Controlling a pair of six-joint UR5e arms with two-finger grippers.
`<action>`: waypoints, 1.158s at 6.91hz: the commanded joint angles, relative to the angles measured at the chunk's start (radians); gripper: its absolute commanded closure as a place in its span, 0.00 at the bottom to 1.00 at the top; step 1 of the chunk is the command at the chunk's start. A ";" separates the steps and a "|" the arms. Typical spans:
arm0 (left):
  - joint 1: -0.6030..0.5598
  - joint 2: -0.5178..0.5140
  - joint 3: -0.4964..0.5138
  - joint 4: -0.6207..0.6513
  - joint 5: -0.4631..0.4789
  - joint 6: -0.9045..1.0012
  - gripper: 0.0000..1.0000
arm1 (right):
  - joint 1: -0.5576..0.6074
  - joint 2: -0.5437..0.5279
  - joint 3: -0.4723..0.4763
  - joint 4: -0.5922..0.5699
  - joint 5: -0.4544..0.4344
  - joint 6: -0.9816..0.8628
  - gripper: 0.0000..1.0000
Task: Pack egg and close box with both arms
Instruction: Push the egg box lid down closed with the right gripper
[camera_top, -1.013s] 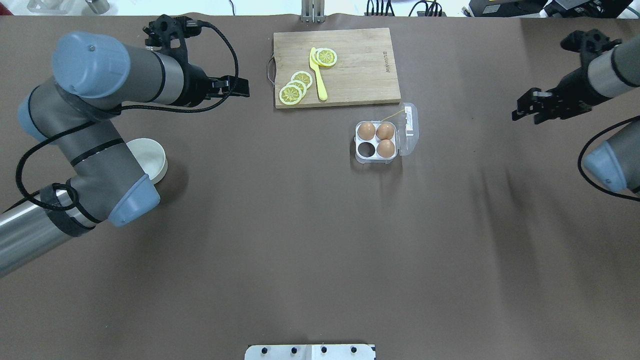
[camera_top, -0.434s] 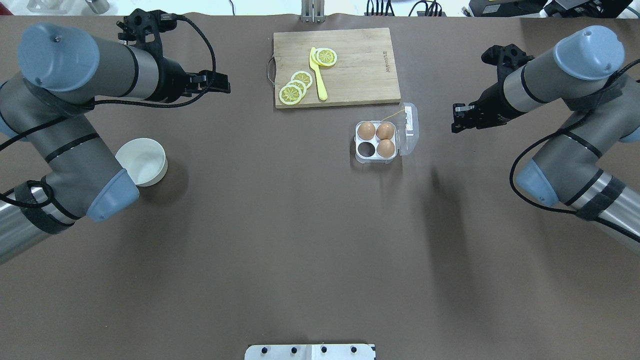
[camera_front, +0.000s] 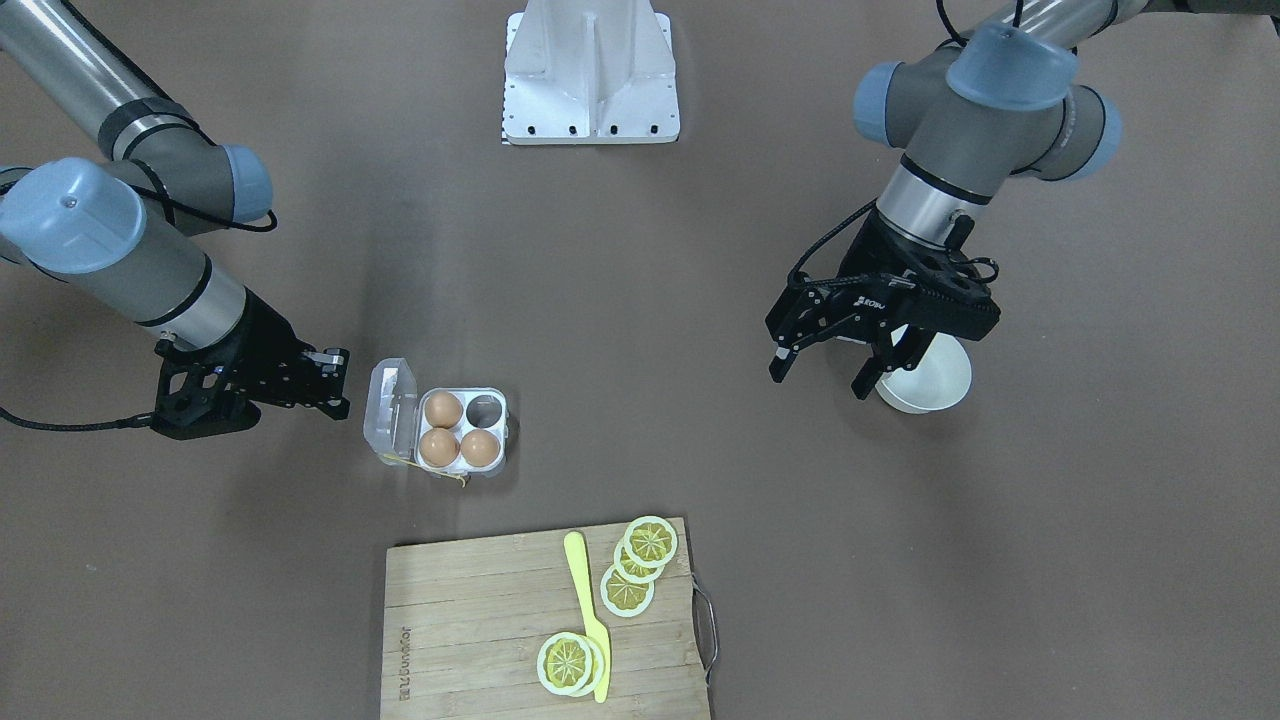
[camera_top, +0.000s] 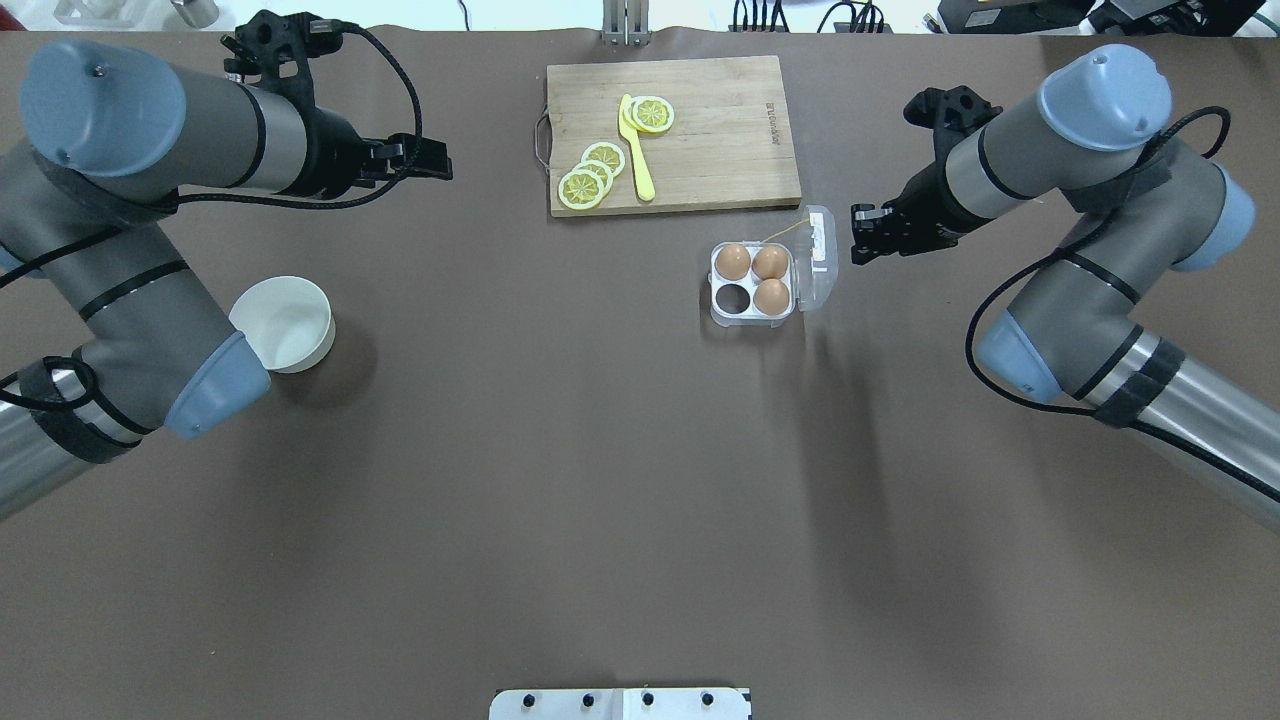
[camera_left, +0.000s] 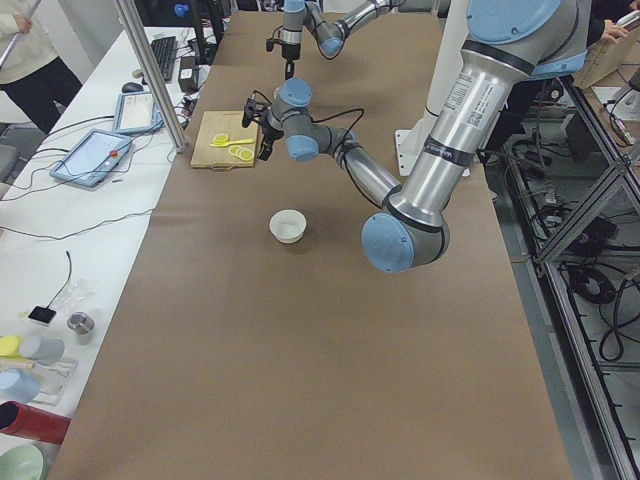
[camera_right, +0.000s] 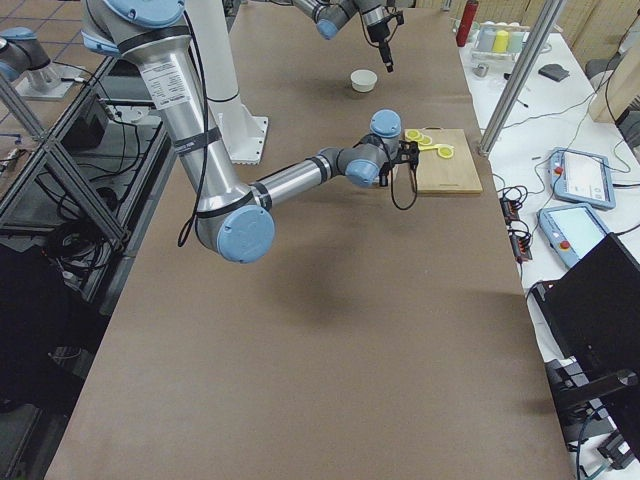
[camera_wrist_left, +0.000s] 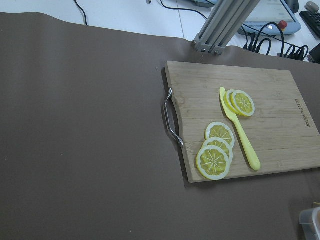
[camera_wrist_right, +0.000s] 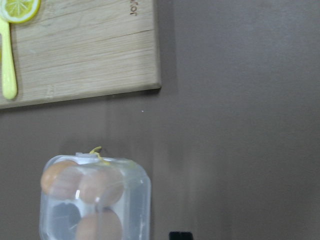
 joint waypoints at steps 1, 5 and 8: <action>-0.023 0.029 -0.003 -0.007 -0.023 0.008 0.03 | -0.046 0.118 -0.049 0.000 0.000 0.089 1.00; -0.038 0.091 -0.016 -0.010 -0.023 0.051 0.03 | -0.110 0.310 -0.125 -0.007 -0.019 0.289 0.21; -0.148 0.264 -0.067 0.002 -0.079 0.240 0.03 | -0.074 0.218 0.036 -0.161 -0.023 0.254 0.00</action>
